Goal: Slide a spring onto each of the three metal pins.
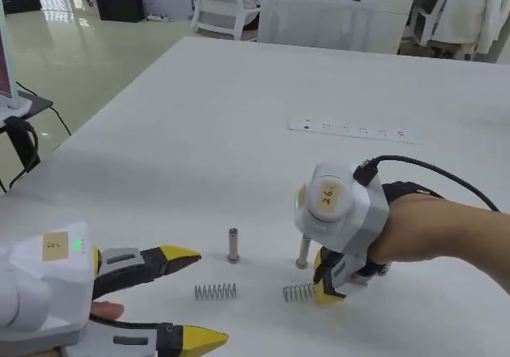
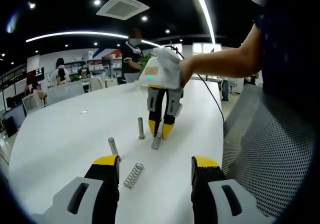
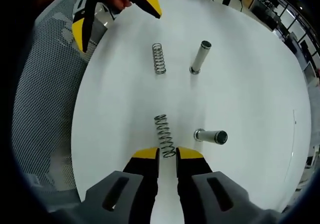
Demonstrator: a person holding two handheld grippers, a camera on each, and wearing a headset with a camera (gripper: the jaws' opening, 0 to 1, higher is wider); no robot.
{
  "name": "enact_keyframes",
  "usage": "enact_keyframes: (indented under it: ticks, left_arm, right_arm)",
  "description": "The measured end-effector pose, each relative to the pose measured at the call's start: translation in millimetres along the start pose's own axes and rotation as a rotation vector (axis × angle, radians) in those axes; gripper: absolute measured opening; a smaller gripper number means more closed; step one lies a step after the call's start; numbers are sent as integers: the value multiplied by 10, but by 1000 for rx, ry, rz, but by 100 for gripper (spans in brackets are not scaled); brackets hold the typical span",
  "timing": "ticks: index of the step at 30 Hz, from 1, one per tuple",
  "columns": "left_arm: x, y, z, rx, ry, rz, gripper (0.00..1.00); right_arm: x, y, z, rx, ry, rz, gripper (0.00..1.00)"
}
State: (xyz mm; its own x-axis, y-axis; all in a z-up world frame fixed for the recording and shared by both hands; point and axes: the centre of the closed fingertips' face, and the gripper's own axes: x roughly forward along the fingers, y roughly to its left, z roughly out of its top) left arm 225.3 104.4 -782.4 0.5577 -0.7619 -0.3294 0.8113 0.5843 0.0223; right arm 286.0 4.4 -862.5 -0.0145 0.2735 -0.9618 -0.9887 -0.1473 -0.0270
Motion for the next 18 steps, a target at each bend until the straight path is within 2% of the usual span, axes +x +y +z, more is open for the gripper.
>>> enact_keyframes:
  ticks: [13, 18]
  left_arm:
    - [23, -34, 28, 10, 2, -19, 52]
    - [39, -46, 29, 14, 2, -30, 51]
  right_arm:
    - [5, 48, -4, 13, 4, 19, 8]
    - [-73, 100, 10, 20, -4, 20, 8]
